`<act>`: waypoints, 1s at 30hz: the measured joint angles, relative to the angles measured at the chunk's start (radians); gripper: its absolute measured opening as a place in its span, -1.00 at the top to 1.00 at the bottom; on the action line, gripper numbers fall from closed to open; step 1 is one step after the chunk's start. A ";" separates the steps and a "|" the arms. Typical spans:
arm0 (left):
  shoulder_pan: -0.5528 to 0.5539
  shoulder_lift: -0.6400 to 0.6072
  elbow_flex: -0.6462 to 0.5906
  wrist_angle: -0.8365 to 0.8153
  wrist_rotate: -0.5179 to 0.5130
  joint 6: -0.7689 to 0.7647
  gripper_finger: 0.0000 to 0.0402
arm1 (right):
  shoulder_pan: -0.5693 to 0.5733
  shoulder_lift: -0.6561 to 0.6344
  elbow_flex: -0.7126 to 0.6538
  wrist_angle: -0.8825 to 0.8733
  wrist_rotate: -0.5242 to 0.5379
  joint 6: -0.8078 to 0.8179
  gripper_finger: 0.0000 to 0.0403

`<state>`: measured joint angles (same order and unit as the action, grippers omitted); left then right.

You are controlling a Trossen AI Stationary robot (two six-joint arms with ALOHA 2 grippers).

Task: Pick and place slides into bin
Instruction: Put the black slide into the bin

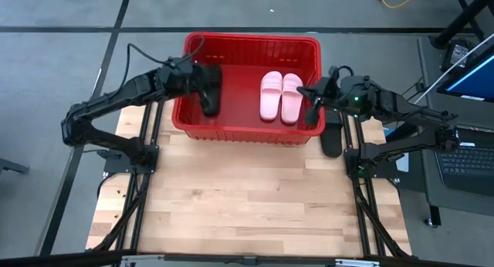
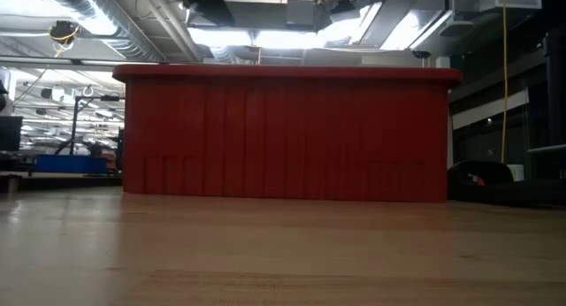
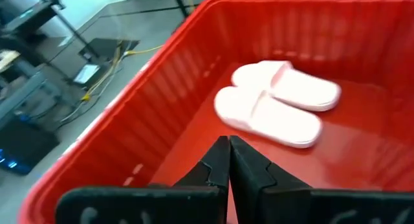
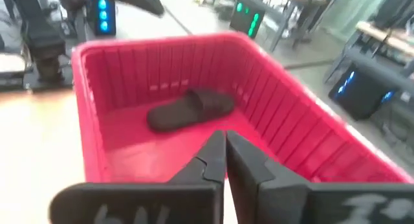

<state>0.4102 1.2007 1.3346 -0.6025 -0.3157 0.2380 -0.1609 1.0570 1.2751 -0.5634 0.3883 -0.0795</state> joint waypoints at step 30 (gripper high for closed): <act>-0.319 0.002 0.000 0.000 -0.005 -0.122 0.99 | 0.179 -0.012 0.210 -0.742 0.003 0.302 0.98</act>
<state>0.0914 1.2026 1.3342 -0.6023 -0.3205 0.1157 0.0184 1.0454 1.4846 -1.3050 0.3908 0.2222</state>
